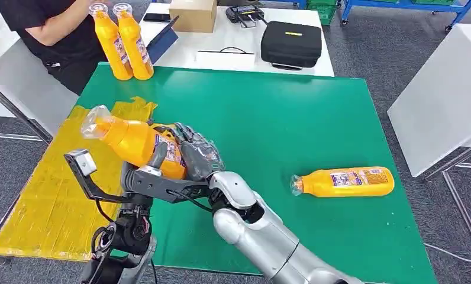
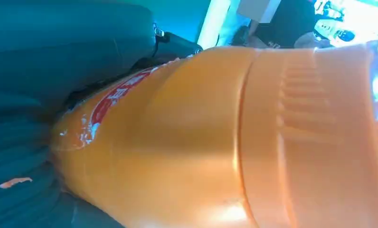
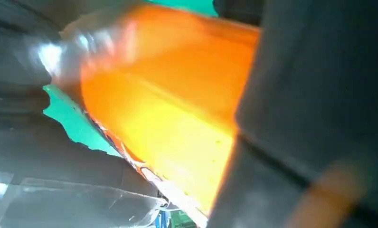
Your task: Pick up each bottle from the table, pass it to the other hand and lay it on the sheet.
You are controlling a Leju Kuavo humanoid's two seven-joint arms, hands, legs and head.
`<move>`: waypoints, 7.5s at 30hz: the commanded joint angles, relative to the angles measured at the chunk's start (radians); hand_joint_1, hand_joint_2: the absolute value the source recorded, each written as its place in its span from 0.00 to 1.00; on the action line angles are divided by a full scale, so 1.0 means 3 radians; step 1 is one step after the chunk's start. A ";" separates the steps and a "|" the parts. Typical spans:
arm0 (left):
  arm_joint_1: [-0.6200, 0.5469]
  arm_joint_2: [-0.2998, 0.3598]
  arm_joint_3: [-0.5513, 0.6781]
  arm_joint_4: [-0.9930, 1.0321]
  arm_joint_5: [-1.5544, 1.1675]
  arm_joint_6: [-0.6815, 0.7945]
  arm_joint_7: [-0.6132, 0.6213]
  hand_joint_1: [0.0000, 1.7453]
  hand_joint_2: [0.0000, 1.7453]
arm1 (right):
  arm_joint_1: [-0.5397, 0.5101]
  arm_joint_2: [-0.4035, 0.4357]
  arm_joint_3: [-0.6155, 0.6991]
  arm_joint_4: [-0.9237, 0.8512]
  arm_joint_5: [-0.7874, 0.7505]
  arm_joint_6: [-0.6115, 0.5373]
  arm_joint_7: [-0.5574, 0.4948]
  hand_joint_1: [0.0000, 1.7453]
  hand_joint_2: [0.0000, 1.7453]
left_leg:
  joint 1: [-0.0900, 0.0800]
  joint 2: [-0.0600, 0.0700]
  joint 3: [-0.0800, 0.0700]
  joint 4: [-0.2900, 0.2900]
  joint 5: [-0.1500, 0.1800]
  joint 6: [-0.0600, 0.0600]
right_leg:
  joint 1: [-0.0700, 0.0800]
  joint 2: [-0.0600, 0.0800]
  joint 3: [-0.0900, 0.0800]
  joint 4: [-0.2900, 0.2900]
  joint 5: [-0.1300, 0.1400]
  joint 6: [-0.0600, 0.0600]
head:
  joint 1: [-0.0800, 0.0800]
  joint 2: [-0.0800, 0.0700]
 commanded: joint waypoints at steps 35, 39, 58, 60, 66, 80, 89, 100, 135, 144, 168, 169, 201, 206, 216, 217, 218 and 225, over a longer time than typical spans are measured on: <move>0.0183 0.0610 0.1759 0.0809 -0.5362 0.1257 0.0183 1.00 1.00 | 0.1249 -0.0805 -0.1554 -0.1936 -0.0288 -0.0222 -0.1248 0.00 0.00 | 0.0002 -0.0004 0.0009 -0.0003 -0.0005 -0.0006 | 0.0003 -0.0013 0.0014 -0.0003 -0.0005 -0.0006 | 0.0002 0.0000; 0.0176 0.0620 0.1751 0.0821 -0.5433 0.1265 0.0215 1.00 1.00 | 0.1252 -0.0807 -0.1553 -0.1934 -0.0288 -0.0226 -0.1248 0.00 0.00 | 0.0001 -0.0006 0.0013 -0.0002 -0.0007 -0.0008 | 0.0004 -0.0018 0.0017 0.0000 -0.0008 -0.0008 | 0.0001 0.0000; 0.0043 0.0785 0.0581 0.2132 -0.5870 0.0617 0.0352 1.00 1.00 | 0.1163 -0.0828 -0.1467 -0.1666 -0.0590 -0.0197 -0.1420 0.00 0.00 | 0.0000 -0.0004 0.0021 -0.0002 -0.0010 -0.0009 | 0.0004 -0.0020 0.0026 -0.0001 -0.0010 -0.0010 | 0.0001 0.0000; 0.0037 0.0795 0.0570 0.2151 -0.5868 0.0602 0.0351 1.00 1.00 | 0.1164 -0.0832 -0.1471 -0.1667 -0.0597 -0.0202 -0.1427 0.00 0.00 | 0.0001 -0.0004 0.0020 -0.0002 -0.0009 -0.0010 | 0.0005 -0.0018 0.0025 -0.0001 -0.0009 -0.0010 | 0.0001 0.0000; 0.0022 0.0826 0.0559 0.2190 -0.5810 0.0574 0.0312 1.00 1.00 | 0.1152 -0.0829 -0.1485 -0.1652 -0.0624 -0.0201 -0.1437 0.00 0.00 | 0.0000 -0.0006 0.0013 -0.0003 -0.0005 -0.0008 | 0.0003 -0.0014 0.0018 -0.0002 -0.0005 -0.0007 | 0.0001 0.0000; -0.0026 0.0830 0.0593 0.2236 -0.5398 0.0423 0.0124 0.00 0.00 | 0.1081 -0.0809 -0.1530 -0.1503 -0.0649 -0.0177 -0.1466 0.00 0.00 | 0.0002 -0.0002 0.0021 -0.0003 -0.0003 -0.0012 | 0.0005 -0.0013 0.0027 -0.0003 -0.0007 -0.0012 | 0.0000 0.0000; 0.0178 0.0513 0.1112 0.1483 -0.4419 0.0290 -0.0218 0.00 0.00 | 0.1403 -0.1147 -0.1881 -0.1834 -0.0412 -0.0101 -0.1213 0.00 1.00 | 0.0003 -0.0016 0.0017 0.0000 -0.0001 -0.0010 | 0.0006 -0.0027 0.0028 -0.0002 -0.0008 -0.0008 | 0.0000 0.0000; 0.0400 0.0224 0.1508 0.0451 -0.3051 0.0487 -0.0826 0.00 0.00 | 0.1711 -0.1598 -0.2191 -0.1998 0.0320 0.0301 -0.0982 0.00 1.00 | 0.0005 -0.0021 0.0003 0.0005 -0.0001 -0.0008 | 0.0008 -0.0029 0.0016 -0.0001 -0.0006 -0.0004 | 0.0001 0.0000; 0.0968 0.0261 0.1629 -0.0323 -0.1873 0.0351 -0.1203 0.00 0.00 | 0.1602 -0.2197 -0.2740 -0.1399 0.1712 0.0387 -0.0406 0.00 1.00 | -0.0002 -0.0009 0.0015 -0.0001 -0.0010 -0.0005 | 0.0003 -0.0019 0.0025 -0.0003 -0.0006 -0.0005 | 0.0000 0.0000; 0.0968 0.0261 0.1629 -0.0323 -0.1873 0.0351 -0.1203 0.00 0.00 | 0.1602 -0.2197 -0.2740 -0.1399 0.1712 0.0387 -0.0406 0.00 1.00 | -0.0001 -0.0010 0.0013 -0.0001 -0.0009 -0.0005 | 0.0004 -0.0018 0.0022 -0.0003 -0.0006 -0.0004 | 0.0000 0.0000; 0.0920 0.0288 0.1588 -0.0247 -0.1569 0.0355 -0.1185 0.00 0.00 | 0.0855 -0.2733 -0.2427 -0.0050 0.1557 0.0613 -0.0529 0.00 1.00 | -0.0003 0.0000 0.0015 -0.0003 -0.0006 -0.0002 | 0.0004 -0.0017 0.0024 -0.0008 0.0002 0.0001 | 0.0000 0.0000; 0.0922 0.0285 0.1582 -0.0250 -0.1569 0.0355 -0.1183 0.00 0.00 | 0.0828 -0.2711 -0.2409 -0.0042 0.1557 0.0614 -0.0529 0.00 1.00 | -0.0003 0.0002 0.0020 -0.0003 -0.0009 -0.0004 | 0.0005 -0.0018 0.0029 -0.0007 0.0000 0.0000 | 0.0000 0.0000; 0.0720 0.0543 0.1413 0.0091 -0.1278 0.0227 -0.1279 0.00 0.00 | 0.0858 -0.3143 -0.1715 -0.0189 0.0825 0.0607 -0.0809 0.00 1.00 | -0.0004 -0.0011 0.0006 -0.0001 -0.0004 0.0001 | 0.0002 -0.0019 0.0018 -0.0005 0.0001 0.0005 | -0.0001 0.0000; 0.0729 0.0570 0.1371 0.0109 -0.1226 0.0259 -0.1311 0.00 0.00 | 0.0641 -0.3071 -0.1564 -0.0039 0.0847 0.0597 -0.0842 0.00 1.00 | -0.0004 -0.0007 0.0003 -0.0001 -0.0003 0.0001 | 0.0001 -0.0013 0.0014 -0.0004 0.0004 0.0006 | 0.0000 0.0000; 0.0739 0.0579 0.1346 0.0096 -0.1201 0.0290 -0.1317 0.00 0.00 | 0.0594 -0.3097 -0.1478 0.0023 0.0830 0.0546 -0.0874 0.00 1.00 | -0.0003 -0.0010 0.0009 -0.0002 -0.0004 0.0000 | 0.0002 -0.0019 0.0020 -0.0006 0.0001 0.0004 | 0.0000 0.0000; 0.0739 0.0579 0.1346 0.0096 -0.1201 0.0290 -0.1317 0.00 0.00 | 0.0594 -0.3097 -0.1478 0.0023 0.0830 0.0546 -0.0874 0.00 1.00 | -0.0004 -0.0011 0.0006 -0.0002 -0.0003 0.0002 | 0.0001 -0.0017 0.0018 -0.0005 0.0002 0.0006 | 0.0000 0.0000; 0.0739 0.0579 0.1346 0.0096 -0.1201 0.0290 -0.1317 0.00 0.00 | 0.0594 -0.3097 -0.1478 0.0023 0.0830 0.0546 -0.0874 0.00 1.00 | -0.0003 -0.0002 0.0025 0.0001 -0.0014 -0.0006 | 0.0005 -0.0023 0.0035 -0.0003 -0.0007 -0.0002 | -0.0001 0.0000; 0.0738 0.0570 0.1328 0.0073 -0.1159 0.0353 -0.1316 0.00 0.00 | 0.0476 -0.3025 -0.1360 0.0115 0.0923 0.0351 -0.0829 0.00 1.00 | -0.0004 -0.0005 0.0011 -0.0001 -0.0006 -0.0001 | 0.0002 -0.0016 0.0021 -0.0004 0.0001 0.0003 | -0.0001 0.0000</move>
